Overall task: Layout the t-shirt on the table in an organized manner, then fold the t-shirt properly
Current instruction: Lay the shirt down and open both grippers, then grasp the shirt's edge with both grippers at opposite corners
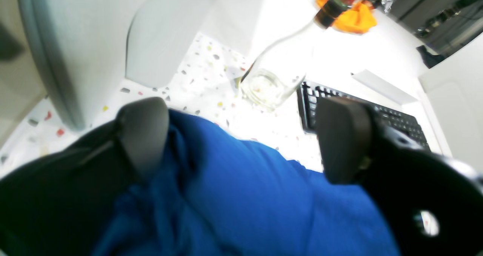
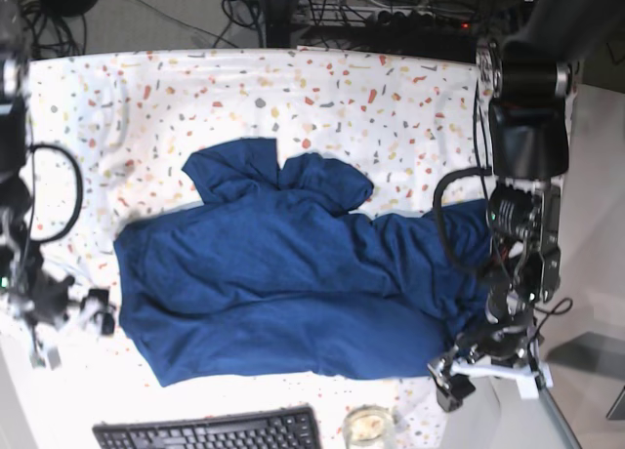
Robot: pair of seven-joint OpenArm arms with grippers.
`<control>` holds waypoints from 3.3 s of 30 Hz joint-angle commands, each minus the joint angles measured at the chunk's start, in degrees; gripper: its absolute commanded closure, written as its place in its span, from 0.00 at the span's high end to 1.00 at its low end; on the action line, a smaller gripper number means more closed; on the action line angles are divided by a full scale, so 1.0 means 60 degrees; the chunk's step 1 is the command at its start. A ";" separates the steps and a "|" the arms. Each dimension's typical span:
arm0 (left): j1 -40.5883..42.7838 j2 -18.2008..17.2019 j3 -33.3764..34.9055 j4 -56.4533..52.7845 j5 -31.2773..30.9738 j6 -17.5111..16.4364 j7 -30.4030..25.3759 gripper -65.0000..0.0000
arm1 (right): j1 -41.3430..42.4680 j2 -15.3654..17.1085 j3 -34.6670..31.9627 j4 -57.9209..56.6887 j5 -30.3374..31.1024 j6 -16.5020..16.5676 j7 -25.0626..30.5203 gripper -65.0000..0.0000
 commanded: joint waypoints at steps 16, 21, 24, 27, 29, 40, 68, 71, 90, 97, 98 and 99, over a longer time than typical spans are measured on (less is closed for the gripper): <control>0.7431 0.0058 -0.2224 0.4967 -0.0009 -0.1602 -0.0352 0.96 | -0.4871 -0.1560 0.0477 0.3651 0.0014 0.0105 -0.1267 0.68; 0.8281 0.0791 -0.3455 0.5041 -0.0009 -0.2598 -0.0352 0.96 | -0.4226 -0.1560 -0.0534 0.2420 0.0014 0.0076 -0.0974 0.68; 0.8515 0.1098 -0.4099 0.4997 -0.0009 -0.2789 -0.0308 0.96 | -0.3786 -0.1560 -0.1105 0.1497 0.0014 0.0061 -0.0329 0.68; 0.8721 0.1142 -0.4319 0.4967 -0.0009 -0.2789 -0.0322 0.96 | -0.3523 -0.1560 -0.1691 0.0925 0.0014 0.0061 0.0140 0.68; 0.8926 0.1142 -0.4407 0.4967 -0.0009 -0.2789 -0.0352 0.96 | -0.3405 -0.1575 -0.2263 0.0764 0.0014 0.0076 0.0243 0.67; 0.9336 0.1113 -0.4407 0.4982 0.0006 -0.2789 -0.0366 0.96 | -0.5149 -0.0930 -0.3024 0.2053 0.0058 0.0046 0.0243 0.02; 0.9438 0.1142 -0.2224 0.4513 0.0050 -0.2789 -0.0381 0.96 | -0.7566 -0.0579 0.0038 0.4486 0.0028 0.0134 0.0228 0.17; 0.9424 0.1171 -0.2253 0.4484 0.0021 -0.2789 -0.0381 0.96 | -0.7772 -0.0579 0.0096 0.4574 0.0028 0.0134 0.0272 0.39; 0.6640 0.2065 -0.4480 0.3942 0.0094 -0.1221 0.1993 0.49 | -0.8065 -0.0593 0.0433 0.5804 0.0028 0.0134 0.0272 0.45; 0.6069 0.2036 -0.4422 0.3151 0.0094 -0.0225 0.2007 0.48 | -0.8065 -0.0593 0.0448 0.5790 0.0028 0.0134 0.0272 0.45; 0.6010 0.2036 -0.4422 0.3063 0.0094 -0.0225 0.2007 0.48 | -0.8065 -0.0593 0.0448 0.5775 0.0028 0.0134 0.0272 0.45; 0.5951 0.2036 -0.4422 0.2945 0.0094 -0.0225 0.2007 0.48 | -0.8065 -0.0593 0.0448 0.5775 0.0028 0.0134 0.0272 0.45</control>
